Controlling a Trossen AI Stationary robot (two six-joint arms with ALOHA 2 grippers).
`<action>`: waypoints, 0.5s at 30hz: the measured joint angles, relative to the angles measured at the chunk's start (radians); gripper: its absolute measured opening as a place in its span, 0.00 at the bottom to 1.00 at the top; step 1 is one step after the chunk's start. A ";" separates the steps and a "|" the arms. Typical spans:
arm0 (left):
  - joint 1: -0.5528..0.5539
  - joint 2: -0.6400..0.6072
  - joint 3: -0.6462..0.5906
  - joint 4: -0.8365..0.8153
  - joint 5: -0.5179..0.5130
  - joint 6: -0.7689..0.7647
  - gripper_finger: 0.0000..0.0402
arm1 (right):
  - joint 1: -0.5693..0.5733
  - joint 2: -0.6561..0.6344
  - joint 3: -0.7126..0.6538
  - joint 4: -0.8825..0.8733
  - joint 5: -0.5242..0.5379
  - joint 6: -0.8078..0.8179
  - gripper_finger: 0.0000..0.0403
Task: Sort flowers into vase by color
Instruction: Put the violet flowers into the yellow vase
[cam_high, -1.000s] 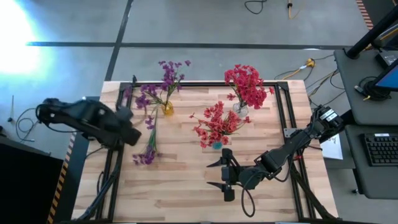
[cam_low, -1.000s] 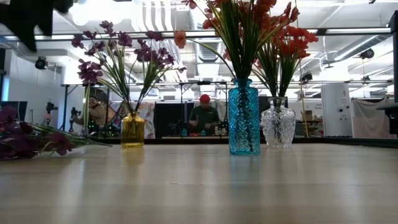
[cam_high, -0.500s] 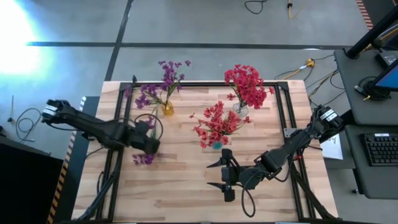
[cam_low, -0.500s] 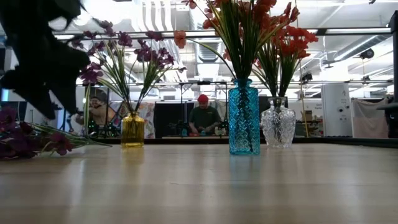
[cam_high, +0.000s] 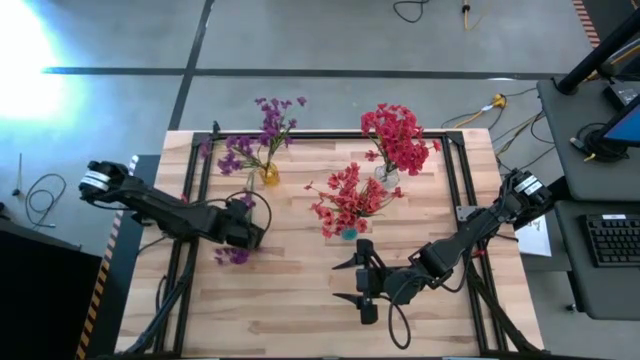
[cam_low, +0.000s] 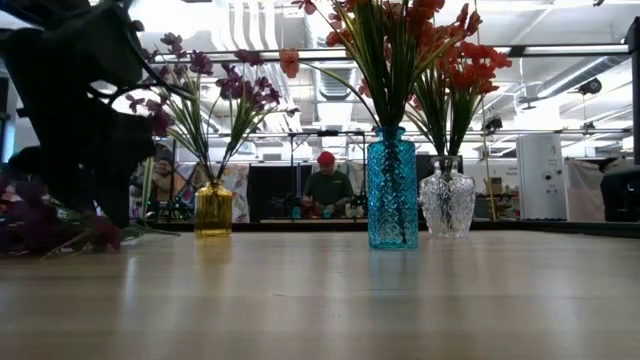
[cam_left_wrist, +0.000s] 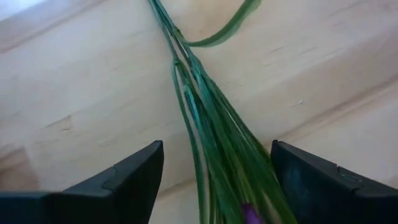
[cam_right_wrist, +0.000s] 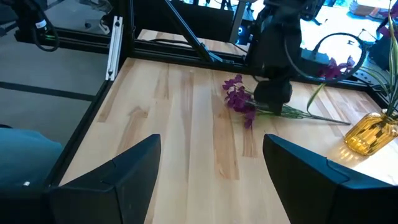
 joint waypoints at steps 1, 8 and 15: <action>0.000 0.014 -0.003 0.016 0.000 0.000 0.69 | 0.000 0.000 0.000 0.000 0.000 0.000 0.68; 0.001 0.105 0.000 0.040 0.017 -0.013 0.59 | 0.000 0.000 0.000 0.000 0.000 0.000 0.68; -0.001 0.134 0.013 0.043 0.073 -0.019 0.39 | 0.000 0.000 0.000 0.000 0.000 0.000 0.68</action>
